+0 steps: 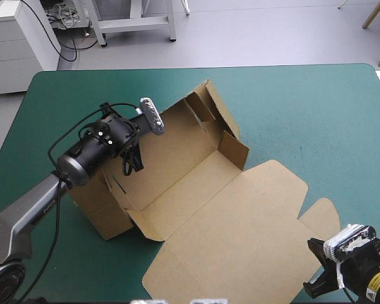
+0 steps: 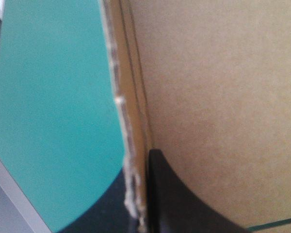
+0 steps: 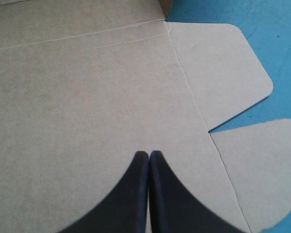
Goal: Fold the box
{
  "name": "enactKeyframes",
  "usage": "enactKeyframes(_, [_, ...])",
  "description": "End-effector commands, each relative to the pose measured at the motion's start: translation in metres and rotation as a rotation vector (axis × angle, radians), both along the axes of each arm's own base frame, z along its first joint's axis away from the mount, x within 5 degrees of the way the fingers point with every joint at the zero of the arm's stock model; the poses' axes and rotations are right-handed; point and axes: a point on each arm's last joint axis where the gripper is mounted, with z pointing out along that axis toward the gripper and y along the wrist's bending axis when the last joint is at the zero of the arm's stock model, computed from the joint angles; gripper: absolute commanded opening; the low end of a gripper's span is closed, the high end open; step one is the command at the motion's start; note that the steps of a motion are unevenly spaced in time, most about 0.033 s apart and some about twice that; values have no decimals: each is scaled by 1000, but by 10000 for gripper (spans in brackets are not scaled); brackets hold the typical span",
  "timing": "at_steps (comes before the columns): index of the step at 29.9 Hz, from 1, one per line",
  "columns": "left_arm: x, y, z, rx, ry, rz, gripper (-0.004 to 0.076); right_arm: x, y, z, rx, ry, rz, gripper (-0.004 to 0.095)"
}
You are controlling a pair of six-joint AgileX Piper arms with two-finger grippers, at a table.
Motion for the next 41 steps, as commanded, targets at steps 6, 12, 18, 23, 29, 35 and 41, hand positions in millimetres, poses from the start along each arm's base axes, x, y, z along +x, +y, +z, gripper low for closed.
enactKeyframes(6, [-17,-43,41,33,-314,-280,-8,3,1,13,37,-75,0,-21])
enactKeyframes(12, [-27,-59,43,24,-344,-350,-8,3,1,13,37,-75,0,-21])
enactKeyframes(18, [-45,-82,41,42,-388,-458,-8,3,1,13,38,-74,-3,-21])
enactKeyframes(23, [-61,-94,23,107,-433,-507,-8,3,1,14,40,-80,-3,-21])
enactKeyframes(29, [-76,-93,-5,150,-475,-511,-8,4,2,15,49,-94,-1,-21])
enactKeyframes(35, [-90,-76,-3,108,-540,-480,-8,5,3,17,61,-125,1,-22])
enactKeyframes(41, [-93,-69,-16,124,-555,-490,-8,7,4,23,96,-177,7,-19])
